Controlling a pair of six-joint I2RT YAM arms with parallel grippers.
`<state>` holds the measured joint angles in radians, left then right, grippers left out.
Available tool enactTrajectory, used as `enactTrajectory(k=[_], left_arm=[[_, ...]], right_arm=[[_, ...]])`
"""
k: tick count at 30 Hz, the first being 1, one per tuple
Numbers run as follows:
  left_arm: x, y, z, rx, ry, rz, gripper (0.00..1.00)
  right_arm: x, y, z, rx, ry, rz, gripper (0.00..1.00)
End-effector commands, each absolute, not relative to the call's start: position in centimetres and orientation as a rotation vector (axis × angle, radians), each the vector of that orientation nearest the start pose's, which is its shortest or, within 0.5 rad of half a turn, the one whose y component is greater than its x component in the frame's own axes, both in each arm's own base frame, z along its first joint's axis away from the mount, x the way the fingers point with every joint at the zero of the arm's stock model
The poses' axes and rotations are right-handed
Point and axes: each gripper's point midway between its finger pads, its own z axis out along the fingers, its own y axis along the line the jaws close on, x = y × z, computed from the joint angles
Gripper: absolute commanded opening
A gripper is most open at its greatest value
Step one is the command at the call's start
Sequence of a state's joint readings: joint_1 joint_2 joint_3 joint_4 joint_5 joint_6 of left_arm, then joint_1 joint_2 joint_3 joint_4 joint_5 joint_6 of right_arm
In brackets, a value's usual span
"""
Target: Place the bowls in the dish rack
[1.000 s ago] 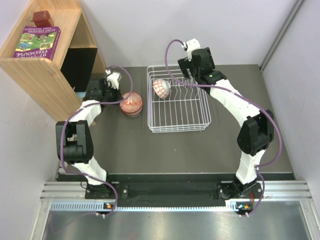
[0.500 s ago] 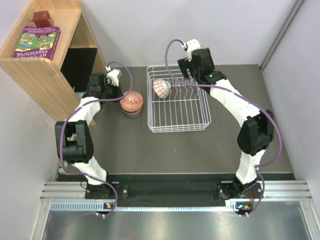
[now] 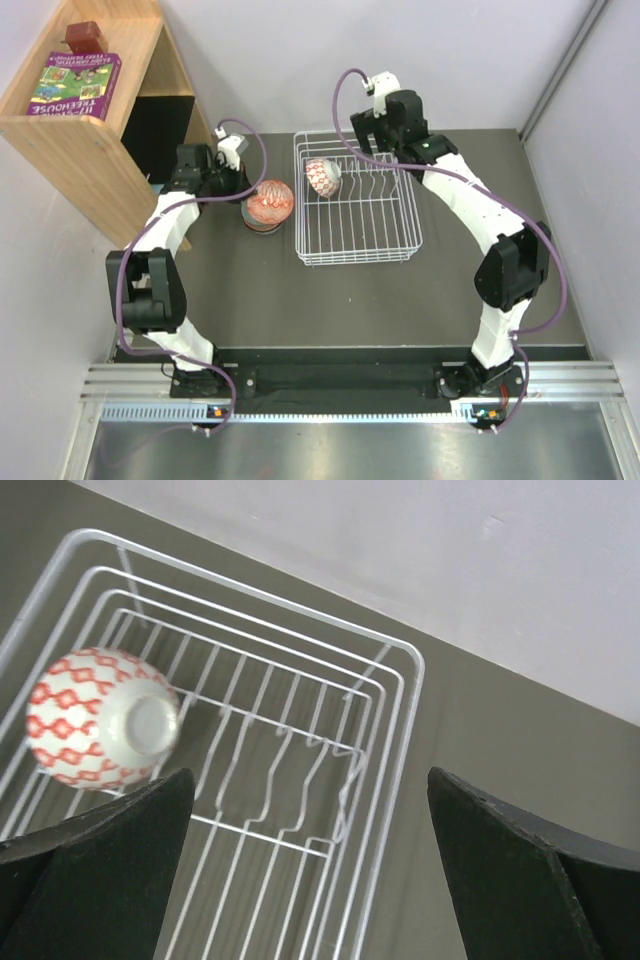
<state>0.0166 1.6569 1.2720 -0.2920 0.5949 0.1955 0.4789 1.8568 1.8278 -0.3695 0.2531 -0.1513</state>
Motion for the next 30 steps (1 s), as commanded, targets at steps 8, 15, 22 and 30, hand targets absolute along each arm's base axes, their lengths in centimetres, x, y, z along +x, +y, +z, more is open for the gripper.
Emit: enactTrajectory(k=[8,15,22,30], left_arm=[[42.5,-11.9,25.4,0.705,1.849,-0.682,0.0],[41.5,-16.0,26.0,0.833,1.751,-0.795,0.0],[40.7,-20.7,26.3,0.906,1.613,-0.897,0.0],[39.8,-24.9,26.5,1.016,1.586,-0.974,0.0]], right_arm=[[48.0,27.2,28.0,-0.576,1.965,0.61,1.0],[42.5,31.6,26.4,-0.712,1.96,1.242,1.0],[38.8,32.8,25.9,-0.746,1.916,1.584,1.0],[38.1,31.0,25.3,-0.716,1.895,1.738,1.0]])
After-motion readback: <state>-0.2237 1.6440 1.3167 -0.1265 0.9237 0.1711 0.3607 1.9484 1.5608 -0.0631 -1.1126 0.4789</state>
